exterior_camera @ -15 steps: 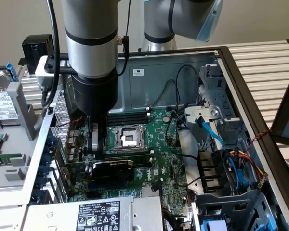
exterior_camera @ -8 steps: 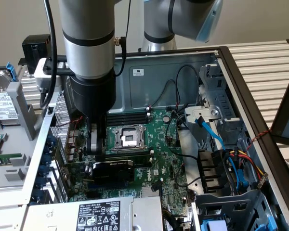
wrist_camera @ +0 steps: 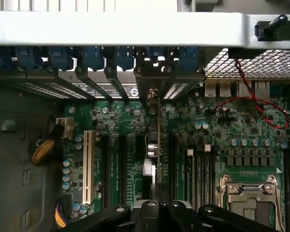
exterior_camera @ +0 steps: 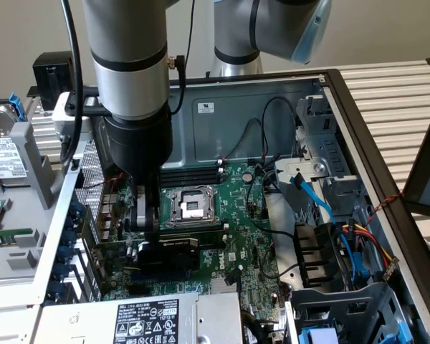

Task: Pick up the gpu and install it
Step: 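Press down on the gpu until it lock into place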

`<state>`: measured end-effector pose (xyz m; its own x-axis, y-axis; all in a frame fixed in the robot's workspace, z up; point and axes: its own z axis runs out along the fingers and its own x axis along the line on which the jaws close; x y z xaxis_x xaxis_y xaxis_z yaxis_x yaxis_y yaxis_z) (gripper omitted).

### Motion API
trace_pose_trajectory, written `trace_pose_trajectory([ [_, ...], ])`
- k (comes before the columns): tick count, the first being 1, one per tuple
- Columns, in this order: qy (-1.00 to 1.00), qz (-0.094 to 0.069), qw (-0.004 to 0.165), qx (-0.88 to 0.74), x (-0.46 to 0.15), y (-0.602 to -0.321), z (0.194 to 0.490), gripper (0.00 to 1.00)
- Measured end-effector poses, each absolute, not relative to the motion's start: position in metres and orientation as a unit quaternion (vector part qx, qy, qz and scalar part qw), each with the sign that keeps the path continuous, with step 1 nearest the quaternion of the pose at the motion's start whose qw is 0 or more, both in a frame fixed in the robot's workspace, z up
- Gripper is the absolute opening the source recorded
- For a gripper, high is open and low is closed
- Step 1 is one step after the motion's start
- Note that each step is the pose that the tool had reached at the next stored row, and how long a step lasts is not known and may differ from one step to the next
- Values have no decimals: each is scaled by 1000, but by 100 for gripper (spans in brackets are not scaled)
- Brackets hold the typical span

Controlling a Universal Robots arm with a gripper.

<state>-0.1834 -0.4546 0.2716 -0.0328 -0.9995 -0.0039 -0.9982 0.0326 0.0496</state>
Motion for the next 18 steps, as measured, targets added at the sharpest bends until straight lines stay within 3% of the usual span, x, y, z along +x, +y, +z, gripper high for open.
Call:
trace_pose_trajectory([
  [18,-718,-19,16,695,-185,-454,270,11],
])
